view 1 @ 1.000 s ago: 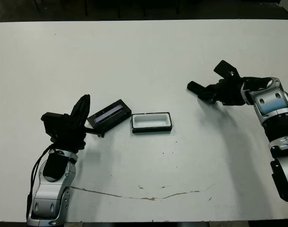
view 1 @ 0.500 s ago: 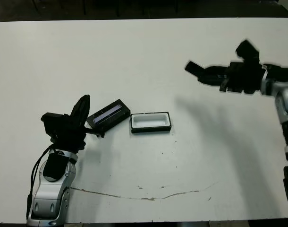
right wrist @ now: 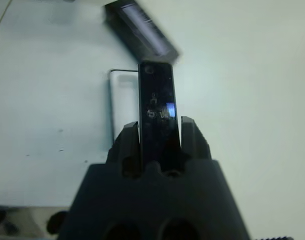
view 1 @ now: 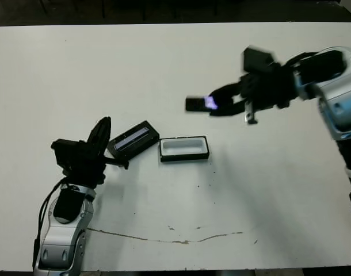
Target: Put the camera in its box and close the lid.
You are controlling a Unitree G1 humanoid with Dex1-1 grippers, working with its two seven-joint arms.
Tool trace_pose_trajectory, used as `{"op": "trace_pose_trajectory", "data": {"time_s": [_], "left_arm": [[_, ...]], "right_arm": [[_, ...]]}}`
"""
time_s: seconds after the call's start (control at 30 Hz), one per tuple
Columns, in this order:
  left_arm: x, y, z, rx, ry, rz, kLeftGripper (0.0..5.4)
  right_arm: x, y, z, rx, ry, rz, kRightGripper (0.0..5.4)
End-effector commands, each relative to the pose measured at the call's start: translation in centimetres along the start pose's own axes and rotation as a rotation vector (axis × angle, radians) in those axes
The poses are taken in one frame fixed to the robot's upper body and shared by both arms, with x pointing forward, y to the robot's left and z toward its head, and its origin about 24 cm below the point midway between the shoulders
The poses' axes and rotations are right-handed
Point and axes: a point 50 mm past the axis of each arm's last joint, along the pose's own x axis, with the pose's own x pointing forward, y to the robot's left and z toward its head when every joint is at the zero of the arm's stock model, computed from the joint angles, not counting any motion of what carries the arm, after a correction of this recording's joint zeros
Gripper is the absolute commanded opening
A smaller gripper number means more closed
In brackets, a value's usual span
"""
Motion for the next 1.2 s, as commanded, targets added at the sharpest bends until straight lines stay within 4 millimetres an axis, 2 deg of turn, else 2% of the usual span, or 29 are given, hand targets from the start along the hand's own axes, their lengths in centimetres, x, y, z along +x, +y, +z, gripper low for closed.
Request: {"op": "trace_pose_trajectory", "data": {"time_s": [0.03, 0.17, 0.4, 1.2], "left_arm": [[-0.4, 0.0, -0.5, 0.008, 0.043, 0.013, 0.0], [-0.4, 0.0, -0.5, 0.012, 0.04, 0.015, 0.0], [-0.4, 0.0, -0.5, 0.003, 0.046, 0.016, 0.0], [-0.4, 0.0, -0.5, 0.007, 0.045, 0.016, 0.0]], "right_arm": [[1.2, 0.4, 0.7, -0.036, 0.039, 0.061, 0.66], [2.4, 0.7, 0.8, -0.041, 0.077, 0.103, 0.66], [3.4, 1.1, 1.3, -0.095, 0.141, 0.108, 0.66], [4.1, 1.0, 0.8, -0.059, 0.225, 0.034, 0.66]]}}
